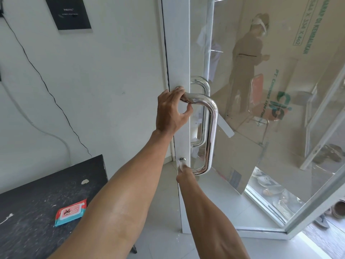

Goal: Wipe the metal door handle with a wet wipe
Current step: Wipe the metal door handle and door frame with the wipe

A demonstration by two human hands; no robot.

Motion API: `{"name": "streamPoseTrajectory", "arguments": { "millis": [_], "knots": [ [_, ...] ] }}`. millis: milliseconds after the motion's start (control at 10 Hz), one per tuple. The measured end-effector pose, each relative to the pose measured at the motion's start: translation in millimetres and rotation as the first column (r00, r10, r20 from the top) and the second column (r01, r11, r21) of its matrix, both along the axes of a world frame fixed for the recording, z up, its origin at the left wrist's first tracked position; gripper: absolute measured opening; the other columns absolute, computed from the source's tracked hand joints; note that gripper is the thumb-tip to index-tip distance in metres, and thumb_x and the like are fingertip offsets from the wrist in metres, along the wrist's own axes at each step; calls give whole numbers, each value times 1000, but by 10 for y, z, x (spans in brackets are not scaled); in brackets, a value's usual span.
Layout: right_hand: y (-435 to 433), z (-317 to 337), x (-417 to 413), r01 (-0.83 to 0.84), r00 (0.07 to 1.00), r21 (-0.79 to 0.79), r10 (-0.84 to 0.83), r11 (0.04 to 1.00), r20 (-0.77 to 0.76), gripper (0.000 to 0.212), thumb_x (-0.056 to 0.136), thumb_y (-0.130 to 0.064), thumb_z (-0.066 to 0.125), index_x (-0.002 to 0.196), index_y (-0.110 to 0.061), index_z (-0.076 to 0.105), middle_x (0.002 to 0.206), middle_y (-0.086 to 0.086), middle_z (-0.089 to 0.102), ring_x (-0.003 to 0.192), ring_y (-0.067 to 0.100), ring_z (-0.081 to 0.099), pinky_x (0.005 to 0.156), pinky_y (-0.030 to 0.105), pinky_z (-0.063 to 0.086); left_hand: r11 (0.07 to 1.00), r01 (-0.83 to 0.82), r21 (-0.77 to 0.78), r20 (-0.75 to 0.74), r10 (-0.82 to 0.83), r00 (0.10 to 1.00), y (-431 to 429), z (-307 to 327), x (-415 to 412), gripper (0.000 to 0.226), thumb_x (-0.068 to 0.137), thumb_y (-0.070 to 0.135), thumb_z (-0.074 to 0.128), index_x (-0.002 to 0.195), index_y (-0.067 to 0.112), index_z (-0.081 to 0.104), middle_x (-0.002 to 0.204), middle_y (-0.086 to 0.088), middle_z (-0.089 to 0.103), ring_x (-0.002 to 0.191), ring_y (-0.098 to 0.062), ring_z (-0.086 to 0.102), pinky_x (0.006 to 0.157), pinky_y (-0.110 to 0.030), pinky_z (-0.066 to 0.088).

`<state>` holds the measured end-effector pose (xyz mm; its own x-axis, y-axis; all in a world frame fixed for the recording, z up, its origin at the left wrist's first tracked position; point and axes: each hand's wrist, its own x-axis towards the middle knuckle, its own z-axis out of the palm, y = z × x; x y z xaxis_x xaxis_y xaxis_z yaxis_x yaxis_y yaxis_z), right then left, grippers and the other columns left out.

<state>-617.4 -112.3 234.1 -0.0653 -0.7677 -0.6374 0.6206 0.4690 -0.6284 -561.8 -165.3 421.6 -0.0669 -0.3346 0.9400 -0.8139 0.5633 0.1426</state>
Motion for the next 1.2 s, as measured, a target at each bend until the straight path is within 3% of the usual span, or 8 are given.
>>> {"name": "streamPoseTrajectory", "arguments": {
  "millis": [100, 200, 400, 500, 600, 700, 900, 1200],
  "knots": [
    [-170, 70, 82, 102, 965, 84, -119, 991, 233, 7, 93, -3, 58, 92, -9, 59, 122, 5, 64, 99, 18, 66, 66, 20, 58, 1000, 0, -6, 10, 0, 1000, -13, 12, 10, 42, 72, 25, 75, 108, 4, 68, 112, -5, 71, 105, -21, 66, 103, -33, 38],
    [-204, 271, 177, 82, 909, -161, -140, 984, -394, 5, 83, -3, 61, 88, -3, 60, 85, 9, 65, 82, 27, 63, 67, 28, 49, 1000, 2, 1, 8, -2, 1000, -21, 4, 13, 42, 73, 26, 75, 108, 5, 68, 114, -5, 71, 106, -20, 66, 103, -33, 38],
    [-197, 135, 15, -486, 66, -263, -265, 833, -962, 44, 78, 18, 40, 115, -2, 53, 110, 16, 61, 89, 33, 61, 62, 34, 40, 1000, 9, 5, -6, -9, 1000, 2, -13, 3, 42, 73, 25, 75, 109, 4, 67, 115, -5, 70, 107, -20, 66, 103, -33, 40],
    [-133, -236, -97, -715, -196, 20, -172, 699, -965, 46, 84, 14, 36, 127, 3, 48, 138, 19, 46, 125, 32, 48, 95, 36, 42, 1000, 14, 13, -19, -14, 1000, 14, -19, -7, 42, 73, 25, 75, 110, 5, 67, 116, -5, 70, 108, -20, 66, 103, -33, 40],
    [-61, -504, -162, -734, -411, 190, -203, 652, -889, 55, 92, 3, 32, 147, 6, 24, 161, 16, 5, 149, 28, 3, 122, 37, 6, 1000, 12, 18, -16, -12, 1000, 16, -9, -2, 42, 74, 25, 75, 110, 5, 67, 116, -6, 70, 108, -21, 66, 103, -32, 39],
    [-25, -603, -173, -668, -611, 323, -246, 670, -753, 60, 99, -7, 29, 151, 4, 1, 161, 17, -7, 149, 28, -9, 117, 42, -9, 1000, 13, 28, -12, -12, 1000, 28, 3, 5, 42, 74, 25, 75, 110, 4, 67, 115, -6, 70, 108, -20, 66, 103, -30, 38],
    [33, -734, -354, -652, -739, 475, -355, 591, -572, 54, 92, -14, 38, 146, -7, 39, 156, 13, 28, 147, 28, 17, 117, 50, -15, 999, 38, 9, 12, -38, 999, 51, 30, 49, 42, 72, 25, 78, 107, 4, 68, 110, -5, 72, 106, -19, 66, 101, -32, 40],
    [176, -639, -845, -530, -848, 569, -395, 629, -353, 79, 79, -34, 70, 149, -27, 32, 158, -1, 25, 146, 20, 25, 113, 50, 2, 999, 45, -18, -4, -46, 999, 81, 41, 36, 38, 72, 21, 78, 104, 5, 68, 100, -1, 73, 104, -18, 66, 99, -31, 39]
  ]
}}
